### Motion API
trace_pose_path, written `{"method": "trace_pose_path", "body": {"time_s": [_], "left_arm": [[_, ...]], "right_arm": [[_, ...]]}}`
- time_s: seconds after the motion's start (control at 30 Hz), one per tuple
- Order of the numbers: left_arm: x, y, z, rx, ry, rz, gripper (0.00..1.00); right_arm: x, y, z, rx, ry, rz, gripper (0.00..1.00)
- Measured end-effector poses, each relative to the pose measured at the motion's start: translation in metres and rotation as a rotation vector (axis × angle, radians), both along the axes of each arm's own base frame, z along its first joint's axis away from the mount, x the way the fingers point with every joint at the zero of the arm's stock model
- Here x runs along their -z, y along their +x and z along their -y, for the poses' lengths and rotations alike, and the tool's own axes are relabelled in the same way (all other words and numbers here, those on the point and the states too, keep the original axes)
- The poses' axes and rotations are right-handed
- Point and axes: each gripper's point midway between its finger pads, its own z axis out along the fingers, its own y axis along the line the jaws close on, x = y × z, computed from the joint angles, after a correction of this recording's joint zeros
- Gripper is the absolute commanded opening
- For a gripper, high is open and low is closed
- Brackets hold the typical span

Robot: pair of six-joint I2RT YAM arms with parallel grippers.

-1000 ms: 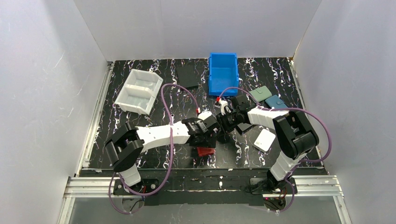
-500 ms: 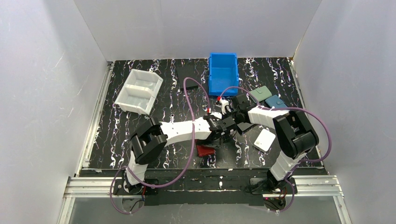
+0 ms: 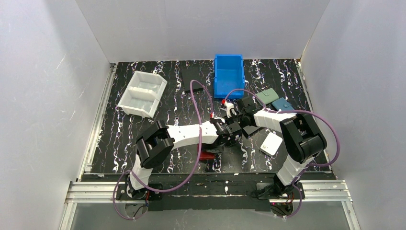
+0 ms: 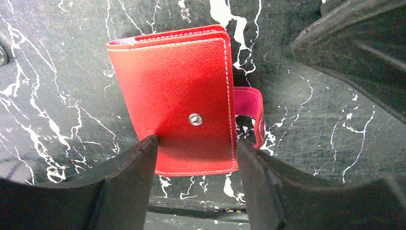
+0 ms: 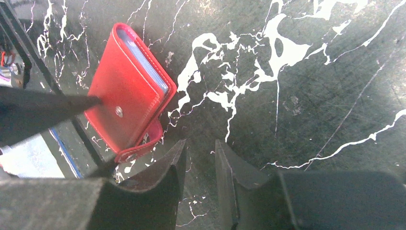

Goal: Take the credit cards out of the card holder
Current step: Open the card holder at the center of the board.

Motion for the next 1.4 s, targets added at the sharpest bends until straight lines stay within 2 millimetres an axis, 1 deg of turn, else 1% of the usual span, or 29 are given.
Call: {"method": "trace_pose_path", "body": {"time_s": [0.1,0.13,0.2,0.27,0.33,0.4,0.47,0.53,0.67,0.7,0.73,0.77,0.8,0.83,0.87,0.97,1.1,1.27,1.4], "left_arm": [[0.004,0.000,-0.004,-0.011,0.010,0.009,0.18],[0.004,0.001,-0.006,-0.012,0.017,0.014,0.13],[0.001,0.000,-0.008,-0.011,0.011,0.025,0.07],[0.000,-0.001,-0.011,-0.007,0.009,0.031,0.03],[-0.001,-0.001,-0.015,-0.005,0.010,0.037,0.00],[-0.002,-0.002,-0.020,0.000,0.006,0.047,0.00],[-0.008,-0.002,-0.024,0.012,-0.014,0.063,0.00],[-0.019,-0.002,-0.027,0.026,-0.053,0.088,0.00],[-0.046,0.001,-0.026,0.057,-0.173,0.152,0.00],[-0.050,0.001,-0.025,0.066,-0.199,0.161,0.11],[-0.054,0.001,-0.024,0.083,-0.234,0.171,0.25],[-0.055,0.000,-0.023,0.104,-0.261,0.175,0.43],[-0.056,-0.001,-0.023,0.127,-0.283,0.175,0.51],[-0.055,-0.003,-0.022,0.153,-0.303,0.173,0.56],[-0.053,-0.005,-0.021,0.177,-0.317,0.166,0.59],[-0.047,-0.009,-0.021,0.238,-0.316,0.148,0.63],[-0.037,-0.008,-0.025,0.304,-0.256,0.134,0.66],[-0.018,-0.007,-0.031,0.377,-0.163,0.101,0.73],[-0.010,-0.003,-0.035,0.415,-0.099,0.094,0.75]], "right_arm": [[0.000,0.000,0.000,-0.001,0.003,-0.002,0.37],[-0.001,0.000,0.000,-0.001,0.006,-0.003,0.37],[-0.001,0.000,0.000,-0.002,0.009,-0.005,0.37],[-0.002,0.000,0.000,-0.001,0.012,-0.006,0.37],[-0.002,0.000,0.000,-0.001,0.013,-0.007,0.37],[-0.002,-0.001,0.000,-0.003,0.017,-0.009,0.38],[-0.003,-0.002,-0.001,-0.010,0.025,-0.011,0.39],[-0.005,-0.004,-0.003,-0.023,0.040,-0.015,0.42],[-0.012,-0.013,-0.008,-0.084,0.095,-0.026,0.53],[-0.015,-0.015,-0.009,-0.101,0.113,-0.032,0.55],[-0.016,-0.017,-0.010,-0.113,0.125,-0.032,0.56],[-0.018,-0.019,-0.012,-0.125,0.140,-0.034,0.57],[-0.020,-0.020,-0.013,-0.134,0.151,-0.037,0.58],[-0.021,-0.021,-0.013,-0.140,0.160,-0.039,0.58],[-0.022,-0.022,-0.014,-0.145,0.167,-0.041,0.58],[-0.023,-0.023,-0.014,-0.148,0.172,-0.043,0.57],[-0.022,-0.022,-0.014,-0.141,0.166,-0.044,0.57],[-0.020,-0.020,-0.013,-0.131,0.153,-0.041,0.57],[-0.019,-0.020,-0.012,-0.128,0.147,-0.039,0.57]]}}
